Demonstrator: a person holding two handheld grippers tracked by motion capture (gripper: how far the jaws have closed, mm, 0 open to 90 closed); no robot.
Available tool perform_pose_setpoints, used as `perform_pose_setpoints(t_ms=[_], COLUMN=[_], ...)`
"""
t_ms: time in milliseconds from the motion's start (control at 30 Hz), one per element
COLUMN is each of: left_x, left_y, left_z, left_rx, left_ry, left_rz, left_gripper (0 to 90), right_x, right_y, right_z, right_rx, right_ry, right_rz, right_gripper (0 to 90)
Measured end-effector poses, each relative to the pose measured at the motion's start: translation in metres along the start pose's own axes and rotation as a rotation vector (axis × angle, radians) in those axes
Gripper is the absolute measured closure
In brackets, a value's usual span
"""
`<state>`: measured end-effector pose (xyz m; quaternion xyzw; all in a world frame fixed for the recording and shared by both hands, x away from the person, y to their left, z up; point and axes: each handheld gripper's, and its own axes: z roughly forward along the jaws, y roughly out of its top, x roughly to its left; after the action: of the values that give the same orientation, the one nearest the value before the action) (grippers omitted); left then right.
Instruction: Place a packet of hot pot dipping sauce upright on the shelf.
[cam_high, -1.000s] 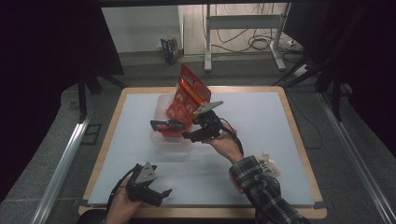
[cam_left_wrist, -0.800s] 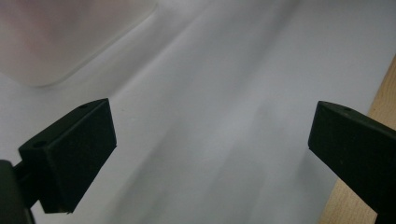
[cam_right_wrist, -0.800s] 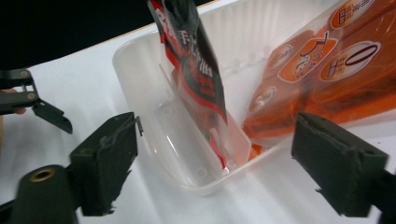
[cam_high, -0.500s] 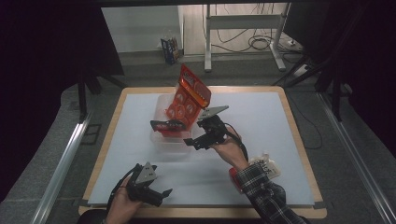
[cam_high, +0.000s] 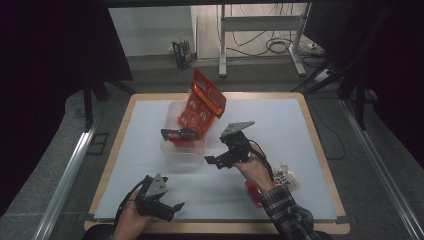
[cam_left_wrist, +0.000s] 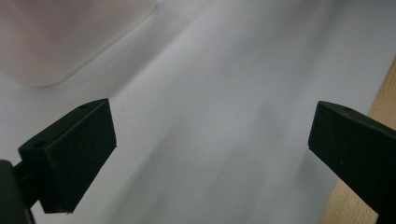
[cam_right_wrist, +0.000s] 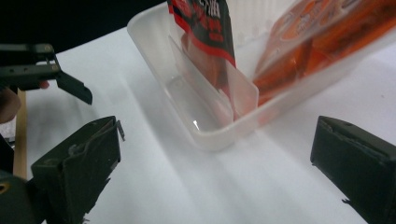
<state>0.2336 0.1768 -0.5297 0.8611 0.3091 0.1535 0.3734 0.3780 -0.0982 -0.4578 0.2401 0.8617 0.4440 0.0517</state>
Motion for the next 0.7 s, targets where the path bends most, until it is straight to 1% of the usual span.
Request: perform_pose_setpoints(t_ms=[133, 367, 533, 633, 700], left_x=[0.0, -0.001, -0.001, -0.001, -0.001], left_y=[0.0, 0.0, 0.0, 0.0, 0.0], left_z=[-0.001, -0.001, -0.001, -0.001, -0.001], left_rx=[0.002, 0.005, 0.0, 0.001, 0.001], left_ry=[0.001, 0.006, 0.005, 0.005, 0.004], left_rz=[0.003, 0.01, 0.007, 0.01, 0.012], left_gripper=[0.8, 0.8, 0.8, 0.8, 0.8], right_x=[0.001, 0.006, 0.009, 0.01, 0.01], right_y=[-0.006, -0.016, -0.025, -0.032, -0.036], right_z=[-0.007, -0.02, -0.028, -0.034, -0.038], right_rx=[0.006, 0.019, 0.031, 0.03, 0.024], right_ry=[-0.004, -0.032, -0.047, -0.045, -0.049], right_rz=[0.003, -0.017, -0.015, -0.004, -0.008], right_gripper=[0.5, 0.0, 0.0, 0.0, 0.0])
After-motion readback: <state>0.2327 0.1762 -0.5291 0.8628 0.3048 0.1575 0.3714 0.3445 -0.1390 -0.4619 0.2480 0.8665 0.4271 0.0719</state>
